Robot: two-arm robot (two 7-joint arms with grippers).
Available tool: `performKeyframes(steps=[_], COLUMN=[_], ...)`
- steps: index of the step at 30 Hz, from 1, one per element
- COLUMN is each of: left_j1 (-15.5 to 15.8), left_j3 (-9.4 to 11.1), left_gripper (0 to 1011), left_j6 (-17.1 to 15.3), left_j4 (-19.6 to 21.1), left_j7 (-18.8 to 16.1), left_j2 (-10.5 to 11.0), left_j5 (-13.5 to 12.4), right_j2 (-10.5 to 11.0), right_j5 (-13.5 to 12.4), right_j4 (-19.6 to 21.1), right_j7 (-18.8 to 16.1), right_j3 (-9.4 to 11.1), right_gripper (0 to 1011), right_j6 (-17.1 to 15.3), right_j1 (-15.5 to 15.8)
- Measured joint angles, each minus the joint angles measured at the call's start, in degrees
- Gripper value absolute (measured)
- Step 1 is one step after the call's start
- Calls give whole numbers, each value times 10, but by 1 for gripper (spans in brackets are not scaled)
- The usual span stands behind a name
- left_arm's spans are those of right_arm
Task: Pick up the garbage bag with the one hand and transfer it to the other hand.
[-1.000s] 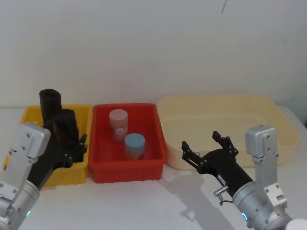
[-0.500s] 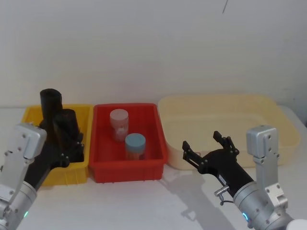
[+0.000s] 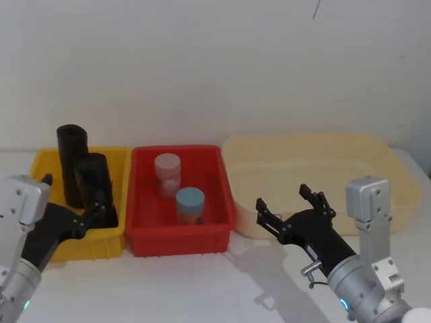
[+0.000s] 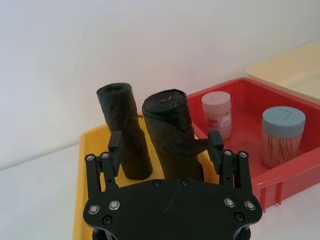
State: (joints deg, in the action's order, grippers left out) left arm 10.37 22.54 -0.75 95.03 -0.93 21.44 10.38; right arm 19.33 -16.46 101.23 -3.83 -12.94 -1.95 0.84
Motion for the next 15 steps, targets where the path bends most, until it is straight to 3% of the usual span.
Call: performKeyframes(steps=[15], left_j1=[25], left_j3=[-6], left_gripper=[1002], left_j6=[5], left_j4=[-46], left_j7=[33], left_j2=[-20], left_j5=[19], right_j2=[0], right_j5=[0], right_j4=[0], right_j7=[0], right_j3=[0], right_gripper=[1001], right_j6=[0], right_j1=[0])
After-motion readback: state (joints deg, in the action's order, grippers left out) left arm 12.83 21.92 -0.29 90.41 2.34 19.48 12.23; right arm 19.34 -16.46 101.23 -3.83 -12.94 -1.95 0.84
